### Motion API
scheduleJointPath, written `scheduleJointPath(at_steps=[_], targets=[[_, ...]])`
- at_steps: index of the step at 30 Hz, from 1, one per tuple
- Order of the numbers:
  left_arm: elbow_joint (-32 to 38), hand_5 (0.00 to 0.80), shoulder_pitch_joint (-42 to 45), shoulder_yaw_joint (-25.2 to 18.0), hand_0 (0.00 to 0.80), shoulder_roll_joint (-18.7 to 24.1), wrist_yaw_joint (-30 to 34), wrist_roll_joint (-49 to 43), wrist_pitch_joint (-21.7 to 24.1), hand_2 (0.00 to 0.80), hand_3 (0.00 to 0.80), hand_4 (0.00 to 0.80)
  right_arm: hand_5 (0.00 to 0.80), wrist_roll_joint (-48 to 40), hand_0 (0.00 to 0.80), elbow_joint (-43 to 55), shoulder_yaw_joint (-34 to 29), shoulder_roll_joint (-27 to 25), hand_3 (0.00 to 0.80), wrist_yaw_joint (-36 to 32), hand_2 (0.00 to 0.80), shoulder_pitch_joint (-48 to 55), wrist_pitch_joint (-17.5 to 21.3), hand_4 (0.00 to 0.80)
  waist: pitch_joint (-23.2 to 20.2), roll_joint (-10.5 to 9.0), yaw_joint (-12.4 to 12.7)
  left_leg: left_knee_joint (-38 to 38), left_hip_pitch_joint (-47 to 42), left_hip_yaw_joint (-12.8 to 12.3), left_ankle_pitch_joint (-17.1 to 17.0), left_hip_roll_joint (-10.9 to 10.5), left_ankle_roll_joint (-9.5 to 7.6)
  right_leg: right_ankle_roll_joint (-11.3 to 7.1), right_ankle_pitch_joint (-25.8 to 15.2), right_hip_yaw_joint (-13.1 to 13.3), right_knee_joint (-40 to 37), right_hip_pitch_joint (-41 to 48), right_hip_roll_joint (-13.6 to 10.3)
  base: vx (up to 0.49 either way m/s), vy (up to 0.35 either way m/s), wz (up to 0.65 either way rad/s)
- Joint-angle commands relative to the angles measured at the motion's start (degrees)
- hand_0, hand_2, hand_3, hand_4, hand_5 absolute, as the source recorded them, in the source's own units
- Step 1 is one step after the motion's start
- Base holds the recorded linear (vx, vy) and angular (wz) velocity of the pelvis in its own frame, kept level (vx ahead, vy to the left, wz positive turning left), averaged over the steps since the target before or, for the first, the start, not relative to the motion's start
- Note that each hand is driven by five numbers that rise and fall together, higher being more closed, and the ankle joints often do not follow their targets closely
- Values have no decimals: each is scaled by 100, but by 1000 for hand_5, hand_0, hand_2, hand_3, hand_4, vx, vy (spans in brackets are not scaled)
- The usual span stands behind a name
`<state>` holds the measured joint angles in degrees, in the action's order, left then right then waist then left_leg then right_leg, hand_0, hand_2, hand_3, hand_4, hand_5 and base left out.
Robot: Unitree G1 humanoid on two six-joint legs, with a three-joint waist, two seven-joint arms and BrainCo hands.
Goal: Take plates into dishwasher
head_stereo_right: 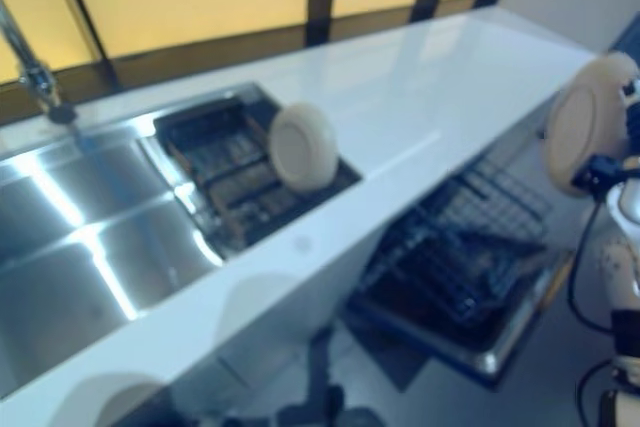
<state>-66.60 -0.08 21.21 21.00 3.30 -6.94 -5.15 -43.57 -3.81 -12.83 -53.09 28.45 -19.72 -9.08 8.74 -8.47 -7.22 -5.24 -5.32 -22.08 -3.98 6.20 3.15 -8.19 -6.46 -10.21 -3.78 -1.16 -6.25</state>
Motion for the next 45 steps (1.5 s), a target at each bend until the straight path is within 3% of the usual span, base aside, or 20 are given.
scheduleJointPath(at_steps=[1, 7, 16, 29, 45], targets=[[-57, 0, -389, -39, 0, 202, -134, 154, 220, 0, 0, 0, 800, -157, 800, -157, -286, -491, 800, -220, 800, -388, 345, 800, -240, 105, 128, 24, -130, 316, 465, -104, -347, -217, 37, 220, 409, 67, -290, 7, -281, -11], [43, 0, -277, -114, 0, -2, -116, 154, 394, 0, 0, 0, 800, 131, 800, -107, -99, -383, 800, -838, 800, -357, -55, 800, -266, 138, 151, 24, -88, 359, 372, 64, -123, 20, 162, 106, 156, 253, -71, 13, -188, -1], [108, 0, -555, -45, 0, -156, -175, 157, 416, 0, 0, 0, 800, 1017, 800, 288, 364, -8, 800, -1576, 800, -298, -411, 800, -39, 241, 116, 24, 204, 428, 122, 201, 84, 223, 259, -19, 96, 173, 76, -52, -103, 7], [71, 0, -727, -151, 0, -134, -234, 250, 491, 0, 0, 0, 800, 1524, 800, 265, 596, 485, 800, -2410, 800, 285, -511, 800, 244, 473, -32, 24, 417, 433, -72, 313, 249, 305, 277, -85, 39, 87, 96, -59, -54, 10], [478, 0, -835, -130, 0, -123, -135, 435, 505, 0, 0, 0, 800, 2211, 800, -209, 947, 697, 800, -2597, 800, 183, -742, 800, 587, 713, -54, 24, 627, 416, -263, 352, 394, 385, 304, -154, 70, -65, 79, -30, -24, 3]])
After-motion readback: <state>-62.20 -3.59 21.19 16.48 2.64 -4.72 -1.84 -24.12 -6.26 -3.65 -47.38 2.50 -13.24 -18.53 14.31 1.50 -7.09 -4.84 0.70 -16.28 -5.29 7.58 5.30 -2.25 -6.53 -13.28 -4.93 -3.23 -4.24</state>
